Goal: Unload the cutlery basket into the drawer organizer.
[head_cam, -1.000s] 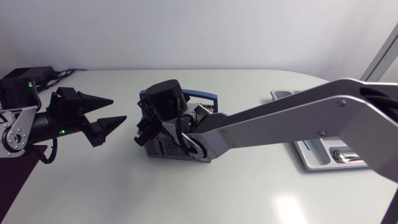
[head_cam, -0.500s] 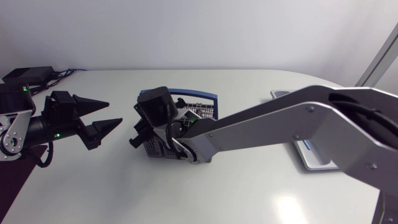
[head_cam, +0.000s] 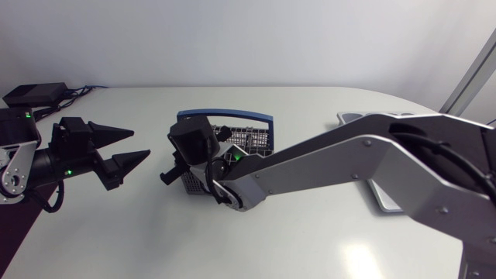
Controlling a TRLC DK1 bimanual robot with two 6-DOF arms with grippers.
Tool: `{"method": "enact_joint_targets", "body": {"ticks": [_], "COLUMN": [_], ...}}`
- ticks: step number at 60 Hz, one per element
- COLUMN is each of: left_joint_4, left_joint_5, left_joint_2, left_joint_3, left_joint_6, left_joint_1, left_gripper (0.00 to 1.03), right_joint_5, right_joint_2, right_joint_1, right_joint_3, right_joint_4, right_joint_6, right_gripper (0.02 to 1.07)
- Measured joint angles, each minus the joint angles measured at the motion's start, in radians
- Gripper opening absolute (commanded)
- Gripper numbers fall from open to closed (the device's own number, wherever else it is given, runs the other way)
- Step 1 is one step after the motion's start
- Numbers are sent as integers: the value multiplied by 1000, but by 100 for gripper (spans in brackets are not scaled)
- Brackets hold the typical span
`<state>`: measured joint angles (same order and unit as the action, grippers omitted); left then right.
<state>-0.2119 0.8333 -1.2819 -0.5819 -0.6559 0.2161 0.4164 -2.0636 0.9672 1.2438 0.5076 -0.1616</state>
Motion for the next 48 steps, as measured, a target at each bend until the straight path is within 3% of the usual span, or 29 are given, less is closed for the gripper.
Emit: {"method": "enact_joint_targets", "body": {"ticks": [48], "left_joint_4": [-19], "left_joint_5": [0], "left_joint_2": [6], "left_joint_3": [14], "left_joint_6": [0], "left_joint_1": [-2], "left_gripper": [89], "right_joint_5": [-38], "right_joint_2": [37], "right_joint_1": [9], "right_joint_3": [-124], "right_joint_4": [178], "right_joint_6": [-103], "right_gripper": [9]}}
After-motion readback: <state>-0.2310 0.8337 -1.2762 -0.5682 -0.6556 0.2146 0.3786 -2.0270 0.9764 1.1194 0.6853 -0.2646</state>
